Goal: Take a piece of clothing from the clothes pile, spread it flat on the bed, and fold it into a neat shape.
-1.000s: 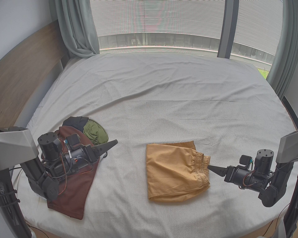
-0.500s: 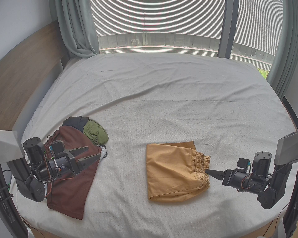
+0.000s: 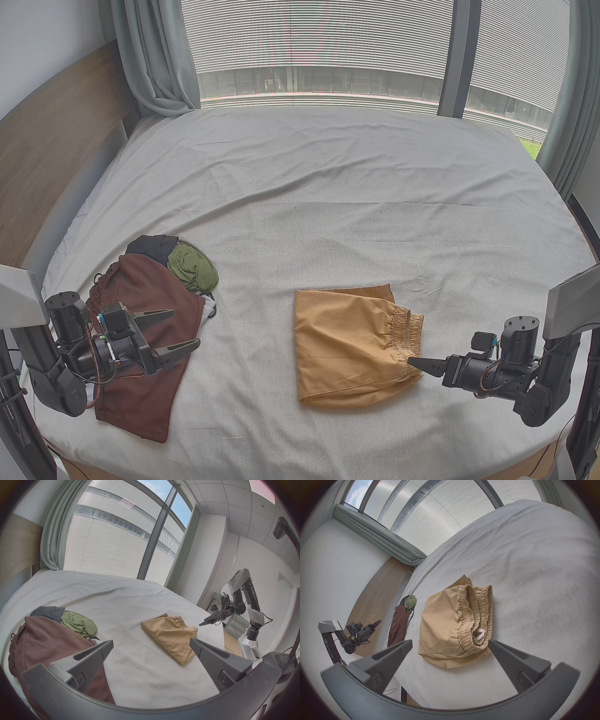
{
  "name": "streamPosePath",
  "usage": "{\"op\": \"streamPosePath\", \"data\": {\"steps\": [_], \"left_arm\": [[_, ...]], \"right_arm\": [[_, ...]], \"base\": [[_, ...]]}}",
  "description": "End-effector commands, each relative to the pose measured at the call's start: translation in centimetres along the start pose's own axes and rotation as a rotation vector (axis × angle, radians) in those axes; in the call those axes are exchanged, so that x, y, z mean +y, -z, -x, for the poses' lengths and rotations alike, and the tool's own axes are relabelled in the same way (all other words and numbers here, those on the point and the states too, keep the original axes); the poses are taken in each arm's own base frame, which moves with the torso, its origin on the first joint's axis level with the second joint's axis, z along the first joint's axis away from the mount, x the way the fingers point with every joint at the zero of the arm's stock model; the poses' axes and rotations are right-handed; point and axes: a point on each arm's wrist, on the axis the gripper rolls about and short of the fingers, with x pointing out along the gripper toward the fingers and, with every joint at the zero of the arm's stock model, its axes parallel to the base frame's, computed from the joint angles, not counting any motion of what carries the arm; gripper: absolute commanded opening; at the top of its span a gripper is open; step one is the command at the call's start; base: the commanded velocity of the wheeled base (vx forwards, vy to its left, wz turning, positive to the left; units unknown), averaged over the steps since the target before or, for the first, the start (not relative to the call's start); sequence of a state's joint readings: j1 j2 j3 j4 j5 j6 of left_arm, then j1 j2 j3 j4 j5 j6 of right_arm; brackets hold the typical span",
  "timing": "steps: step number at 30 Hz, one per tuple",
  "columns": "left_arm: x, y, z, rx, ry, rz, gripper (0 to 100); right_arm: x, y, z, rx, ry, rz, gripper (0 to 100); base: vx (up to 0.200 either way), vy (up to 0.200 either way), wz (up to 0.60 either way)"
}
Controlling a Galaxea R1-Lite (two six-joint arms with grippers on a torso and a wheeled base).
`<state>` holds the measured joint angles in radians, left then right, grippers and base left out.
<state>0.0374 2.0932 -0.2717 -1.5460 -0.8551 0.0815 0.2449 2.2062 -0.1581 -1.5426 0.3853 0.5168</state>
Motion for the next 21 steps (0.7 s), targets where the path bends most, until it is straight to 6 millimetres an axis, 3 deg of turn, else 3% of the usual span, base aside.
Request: {"op": "streamPosePath", "data": {"steps": [1, 14, 21], "left_arm": [[-0.3, 0.4, 0.0, 0.015, 0.009, 0.005, 100], [0.1, 1.7, -0.2, 0.047, 0.018, 0.020, 100], [-0.1, 1.8, -0.2, 0.050, 0.022, 0.023, 100]], "right_arm": [[-0.6, 0.7, -0.5, 0.028, 0.021, -0.013, 100], [-2.4, 2.1, -2.9, 0.084, 0.059, -0.043, 100], [-2.2, 2.4, -3.7, 0.093, 0.046, -0.053, 100]], "base": [[0.000, 0.000, 0.00], [0.000, 0.000, 0.00], [0.000, 0.000, 0.00]]}}
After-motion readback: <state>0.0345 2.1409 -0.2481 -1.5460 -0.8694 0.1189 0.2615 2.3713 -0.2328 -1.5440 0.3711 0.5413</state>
